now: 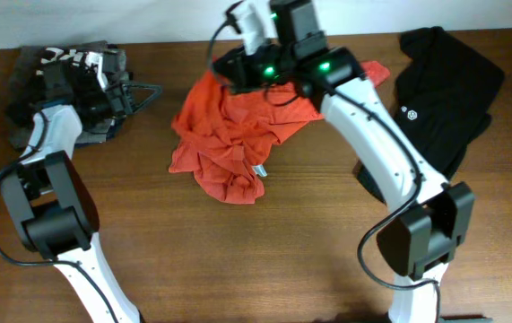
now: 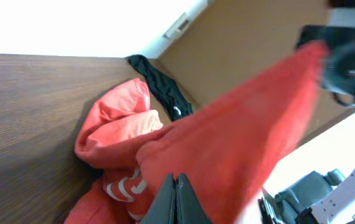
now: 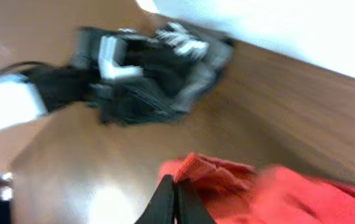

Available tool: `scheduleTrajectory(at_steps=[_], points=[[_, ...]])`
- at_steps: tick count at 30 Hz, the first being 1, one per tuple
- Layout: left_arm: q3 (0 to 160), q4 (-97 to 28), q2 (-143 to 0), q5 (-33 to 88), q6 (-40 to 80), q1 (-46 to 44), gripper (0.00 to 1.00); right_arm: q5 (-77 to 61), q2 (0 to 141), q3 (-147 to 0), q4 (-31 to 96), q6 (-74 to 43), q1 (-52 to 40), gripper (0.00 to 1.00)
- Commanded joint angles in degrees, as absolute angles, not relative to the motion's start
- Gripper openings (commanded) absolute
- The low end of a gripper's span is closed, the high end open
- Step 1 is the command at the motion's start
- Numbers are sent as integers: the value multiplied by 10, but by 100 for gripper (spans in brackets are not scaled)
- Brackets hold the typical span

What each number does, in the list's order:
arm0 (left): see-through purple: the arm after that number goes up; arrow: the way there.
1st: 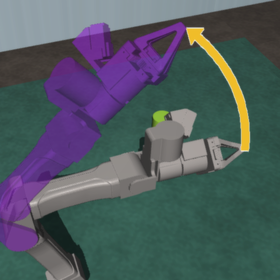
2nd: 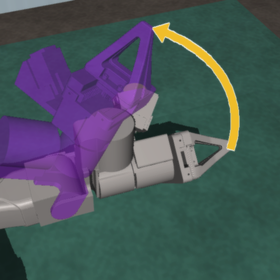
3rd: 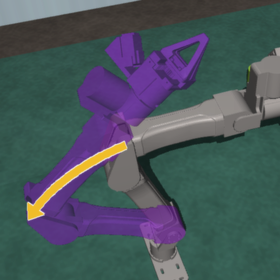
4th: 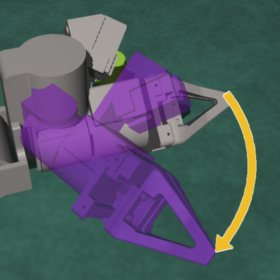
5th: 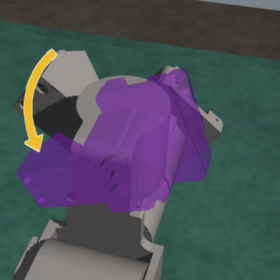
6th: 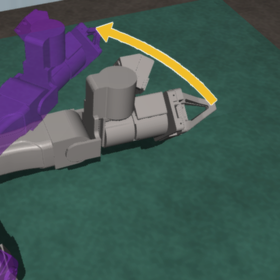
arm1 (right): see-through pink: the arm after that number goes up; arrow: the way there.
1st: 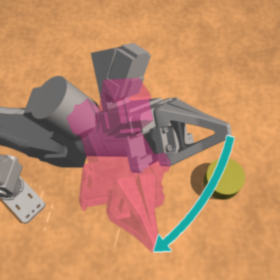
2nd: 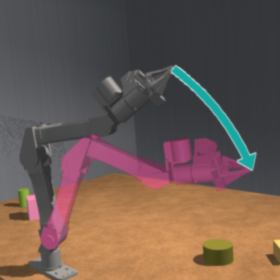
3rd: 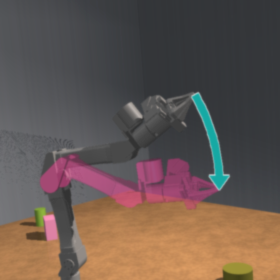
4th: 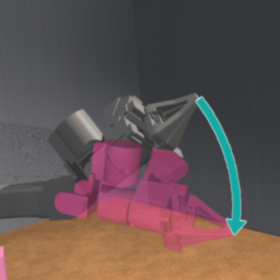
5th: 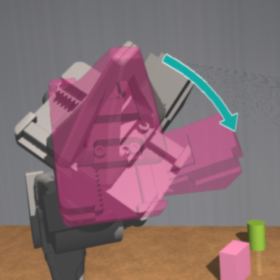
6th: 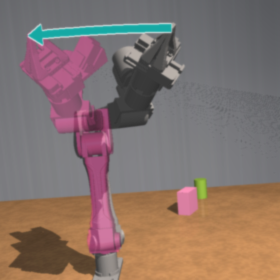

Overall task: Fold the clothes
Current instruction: 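Grasp the T-shirt's left edge with the left gripper near the right gripper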

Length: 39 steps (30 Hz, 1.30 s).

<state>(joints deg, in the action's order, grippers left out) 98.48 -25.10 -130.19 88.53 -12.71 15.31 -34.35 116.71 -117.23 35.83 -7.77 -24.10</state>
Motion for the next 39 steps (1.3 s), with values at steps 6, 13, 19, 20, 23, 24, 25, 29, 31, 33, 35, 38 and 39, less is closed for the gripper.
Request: scheduleTrajectory(at_steps=[6,13,19,20,23,24,25,29,31,33,35,38,39], points=[[996,-244,-1303,823,-112,98,1,-286,1146,-1184,416,-33,-178,4],[997,-245,-1303,709,-82,82,5,-286,1147,-1184,436,-17,-175,5],[997,-231,-1303,633,-82,29,57,-287,1147,-1184,443,-17,-183,5],[997,-229,-1303,639,-82,27,61,-287,1147,-1184,443,-17,-183,5],[997,-212,-1303,678,-82,24,70,-287,1147,-1184,443,-17,-184,4],[997,-210,-1303,681,-82,20,72,-288,1147,-1184,443,-17,-184,5],[997,-210,-1303,681,-84,15,73,-289,1147,-1184,443,-17,-184,5],[996,-211,-1303,662,-86,-5,73,-289,1147,-1184,443,-17,-184,5],[997,-211,-1303,662,-86,-10,60,-289,1147,-1184,444,-17,-184,4],[997,-211,-1303,670,-86,-11,25,-289,1147,-1184,444,-17,-184,4],[997,-210,-1303,683,-86,-11,1,-288,1147,-1184,444,-17,-184,4],[1009,-210,-1302,683,-57,-10,1,-286,1147,-1184,444,-17,-182,4],[1016,-211,-1301,681,-47,-8,1,-278,1147,-1184,446,-17,-181,5]])
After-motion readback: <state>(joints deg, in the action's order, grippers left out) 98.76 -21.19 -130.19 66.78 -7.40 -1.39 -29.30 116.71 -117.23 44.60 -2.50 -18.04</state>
